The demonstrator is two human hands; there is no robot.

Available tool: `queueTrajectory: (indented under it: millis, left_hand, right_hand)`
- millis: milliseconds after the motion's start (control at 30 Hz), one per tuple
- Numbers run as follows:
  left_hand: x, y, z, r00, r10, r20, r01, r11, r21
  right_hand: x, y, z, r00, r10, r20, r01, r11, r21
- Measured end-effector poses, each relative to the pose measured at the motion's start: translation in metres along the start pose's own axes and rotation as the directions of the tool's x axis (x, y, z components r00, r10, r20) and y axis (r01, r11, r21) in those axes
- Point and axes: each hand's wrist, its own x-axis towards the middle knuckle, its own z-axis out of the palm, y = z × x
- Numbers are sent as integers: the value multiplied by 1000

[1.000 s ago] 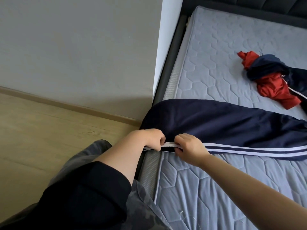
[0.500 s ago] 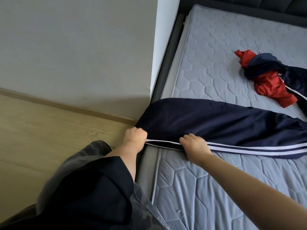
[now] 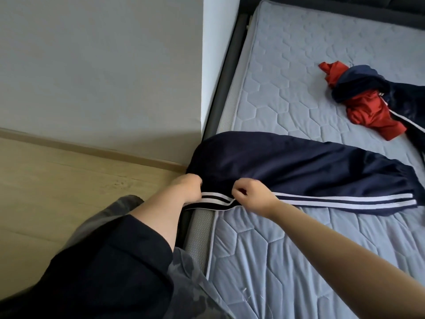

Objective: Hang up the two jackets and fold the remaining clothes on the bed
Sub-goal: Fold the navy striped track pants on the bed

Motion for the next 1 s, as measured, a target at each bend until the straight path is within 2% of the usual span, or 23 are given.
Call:
queueTrajectory:
  millis: [33,100,133,200,267,367,433,500,667,733,767,800,833,867,900,933,967,1000]
  left_hand:
    - [1,8,-3,992,12,-127,-14,1000,-15]
    - [5,25,-8,932,82,-354,-87,996,0]
    - [6,34,-9,891,137,-432,-143,989,18]
    - [6,56,-7,812,288,-508,-280,955,94]
    - [5,80,2,763,451,-462,-419,890,178]
    - [2,112,21,746,610,-267,-545,790,280]
    - [4,127,34,744,652,-143,-553,722,417]
    - [7,136,43,737,668,-100,-521,656,546]
    - [11,146,42,720,685,-113,-492,618,613]
    - [11,149,44,702,709,-69,-525,581,622]
    - [11,150,45,698,714,-46,-541,568,620]
    - [11,151,46,700,714,-29,-550,564,616]
    - [11,150,47,706,708,-21,-552,569,610]
    - [11,150,47,711,703,-15,-551,571,609]
    - [11,150,47,713,701,-7,-549,565,616]
    - [12,149,47,712,702,2,-546,552,630]
    - [13,149,48,710,704,12,-541,534,649]
    - [13,150,49,708,706,22,-535,516,669]
  right_hand:
    - [-2,7,-3,982,1,-188,5,1000,30]
    - [-11,21,-7,889,-4,-459,-47,994,-100]
    - [-17,27,-8,856,-17,-517,-81,983,-167]
    - [-33,44,-8,822,-116,-558,-62,955,-290]
    - [-51,63,-7,824,-196,-531,-16,930,-368]
    - [-78,94,-9,887,-193,-420,-36,877,-479]
    - [-87,108,-15,900,-82,-428,-170,839,-517]
    - [-83,117,-28,859,5,-511,-308,803,-510]
    - [-84,142,-54,806,-31,-591,-386,730,-565]
    - [-94,155,-47,780,106,-616,-473,745,-470]
    - [-100,163,-43,737,249,-629,-559,748,-359]
    - [-107,171,-40,644,411,-645,-665,717,-207]
    - [-114,177,-39,507,564,-652,-745,667,-2]
    - [-120,182,-40,344,690,-637,-759,604,245]
    - [-127,187,-45,168,790,-590,-679,527,511]
    - [-132,192,-54,20,862,-506,-522,441,730]
    - [-136,194,-66,-63,923,-379,-350,335,875]
    - [-137,196,-79,-81,967,-241,-151,227,962]
